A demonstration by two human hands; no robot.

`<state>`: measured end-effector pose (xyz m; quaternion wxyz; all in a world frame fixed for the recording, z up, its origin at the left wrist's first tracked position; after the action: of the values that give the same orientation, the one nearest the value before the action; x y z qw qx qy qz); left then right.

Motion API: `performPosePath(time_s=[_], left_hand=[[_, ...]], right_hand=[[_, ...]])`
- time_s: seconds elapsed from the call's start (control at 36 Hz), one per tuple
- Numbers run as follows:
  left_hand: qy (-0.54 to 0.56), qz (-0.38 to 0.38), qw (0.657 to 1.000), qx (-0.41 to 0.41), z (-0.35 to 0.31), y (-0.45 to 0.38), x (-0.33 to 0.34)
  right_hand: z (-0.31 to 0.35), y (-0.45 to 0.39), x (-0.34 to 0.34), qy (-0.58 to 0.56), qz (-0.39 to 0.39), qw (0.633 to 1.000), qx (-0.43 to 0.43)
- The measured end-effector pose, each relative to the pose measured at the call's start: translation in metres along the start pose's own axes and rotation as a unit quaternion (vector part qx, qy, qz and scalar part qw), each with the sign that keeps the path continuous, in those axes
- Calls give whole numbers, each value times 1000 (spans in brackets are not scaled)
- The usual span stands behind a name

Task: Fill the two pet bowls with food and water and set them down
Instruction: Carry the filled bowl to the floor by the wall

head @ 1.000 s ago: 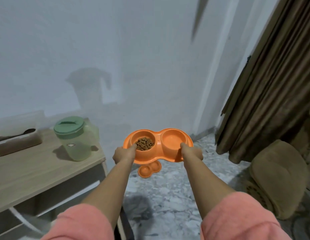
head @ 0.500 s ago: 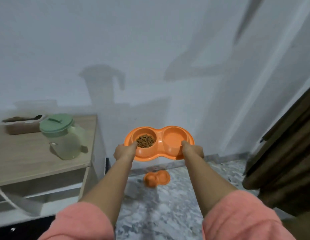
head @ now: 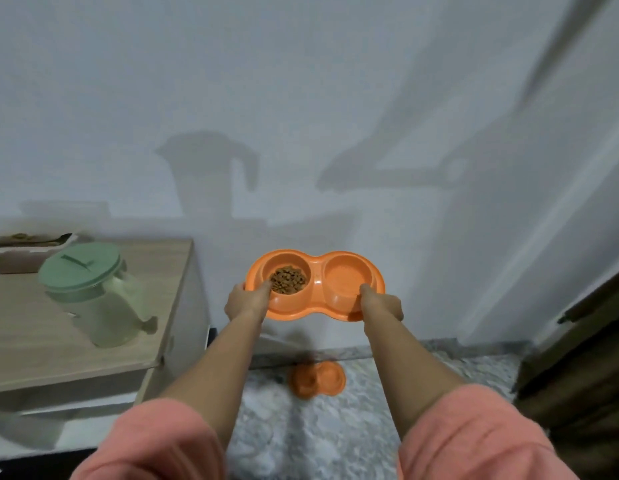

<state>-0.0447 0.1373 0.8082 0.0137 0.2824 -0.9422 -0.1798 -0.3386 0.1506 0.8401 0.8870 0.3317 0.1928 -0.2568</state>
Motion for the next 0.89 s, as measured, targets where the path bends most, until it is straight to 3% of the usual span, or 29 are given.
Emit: performPosePath(time_s=[0.36, 0.67, 0.89], left_hand=[[43, -31, 998, -29, 58, -38, 38], [72, -118, 989, -48, 207, -110, 51], [77, -121, 987, -65, 335, -182, 61]], right_hand=[[-9, -92, 57, 31, 40, 999, -20], [-94, -196, 171, 68, 75, 994, -44], [-191, -267, 268, 64, 94, 993, -23]])
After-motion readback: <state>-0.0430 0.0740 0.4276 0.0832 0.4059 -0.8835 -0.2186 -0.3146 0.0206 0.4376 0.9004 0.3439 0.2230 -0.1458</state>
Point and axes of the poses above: each hand's wrist, its own y-axis away from the middle knuckle, its own x-axis out of the palm, z = x × y, the point moved 8 cm from there along -y, towards the middle knuckle, and after that the axes turned 13 degrees about y, right-handed, at the moved point
